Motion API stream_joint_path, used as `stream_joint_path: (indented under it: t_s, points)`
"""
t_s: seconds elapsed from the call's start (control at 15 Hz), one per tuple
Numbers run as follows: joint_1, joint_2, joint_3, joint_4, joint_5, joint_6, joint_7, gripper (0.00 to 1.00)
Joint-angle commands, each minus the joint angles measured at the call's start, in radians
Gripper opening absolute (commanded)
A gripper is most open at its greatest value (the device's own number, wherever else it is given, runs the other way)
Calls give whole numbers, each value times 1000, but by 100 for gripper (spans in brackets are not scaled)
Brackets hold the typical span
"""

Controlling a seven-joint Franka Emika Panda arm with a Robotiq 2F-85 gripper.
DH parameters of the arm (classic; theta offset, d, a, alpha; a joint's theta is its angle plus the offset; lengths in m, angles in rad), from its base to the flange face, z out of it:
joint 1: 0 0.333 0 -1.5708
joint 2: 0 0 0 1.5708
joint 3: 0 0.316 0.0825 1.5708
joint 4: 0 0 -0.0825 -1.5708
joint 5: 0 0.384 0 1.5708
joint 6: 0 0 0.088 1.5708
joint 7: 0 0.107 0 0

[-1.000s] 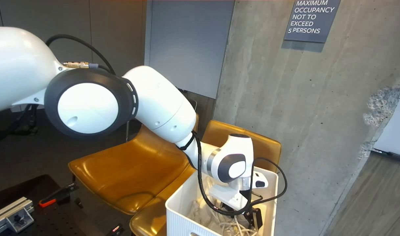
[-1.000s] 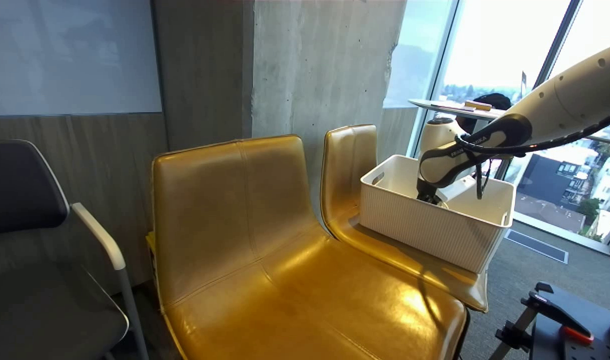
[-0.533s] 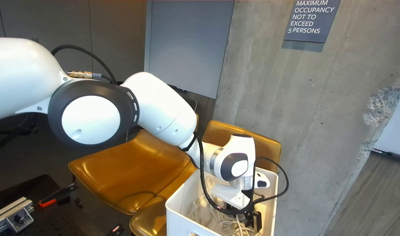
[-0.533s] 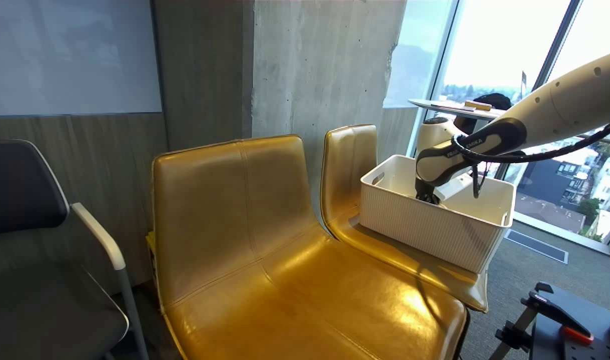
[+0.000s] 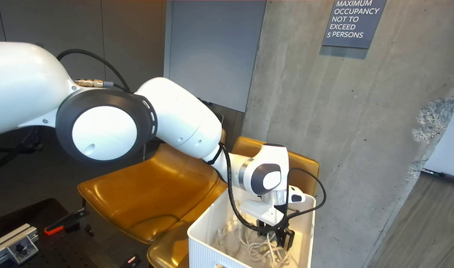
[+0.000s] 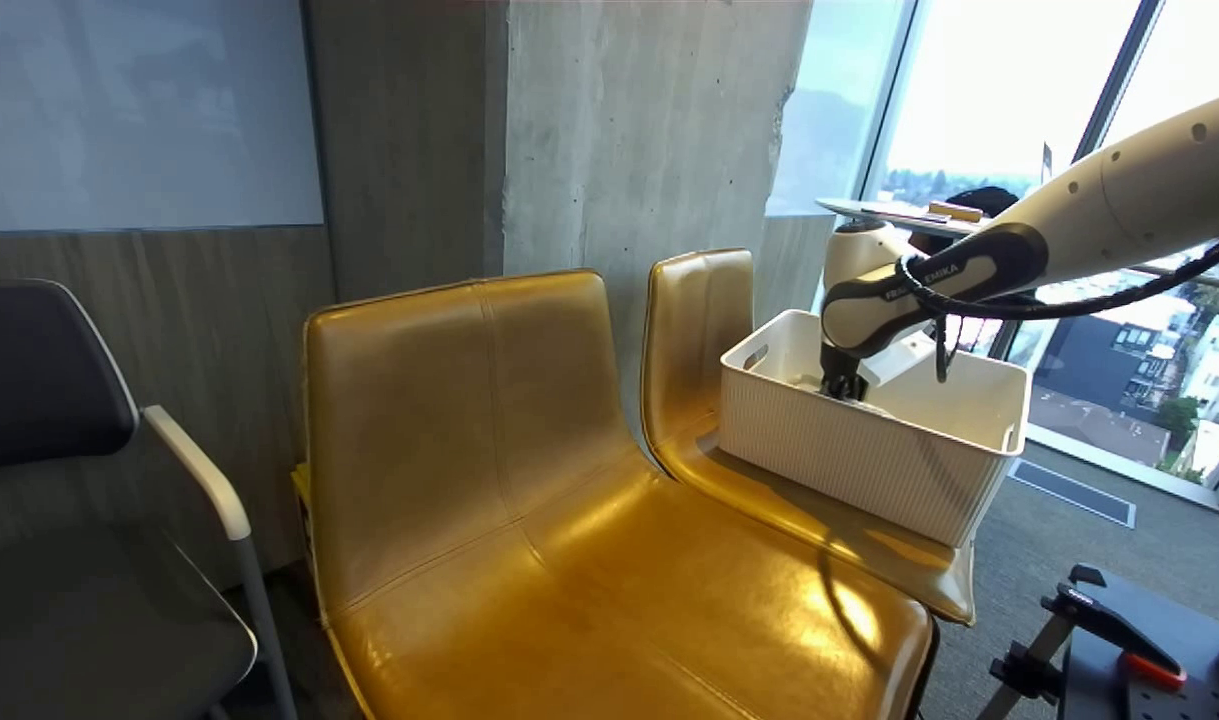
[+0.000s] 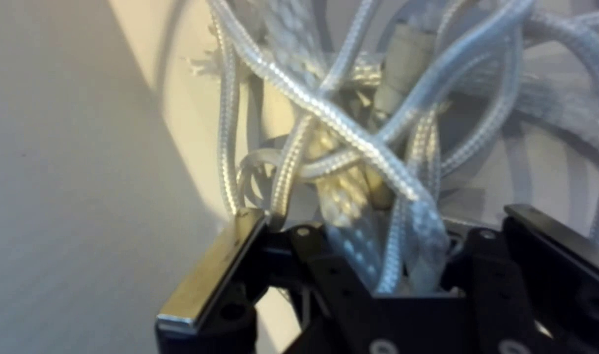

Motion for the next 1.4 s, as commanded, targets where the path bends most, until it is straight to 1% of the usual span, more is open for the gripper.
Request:
stream_joint_path:
  t_s: [0.0, 0.33, 0.6, 0.8, 0.87, 1.0, 1.33]
  points:
    - [37, -109, -12, -83, -19, -17, -5, 0]
    - [90, -258, -47, -196, -66, 1, -6, 0]
    - [157, -411, -90, -308, -142, 6, 8, 0]
    - [208, -512, -110, -349, -187, -19, 15, 0]
    - [214, -546, -96, -349, -217, -36, 31, 0]
    - [250, -600, -92, -333, -249, -76, 56, 0]
    - [352, -656, -56, -169, -312, -239, 132, 0]
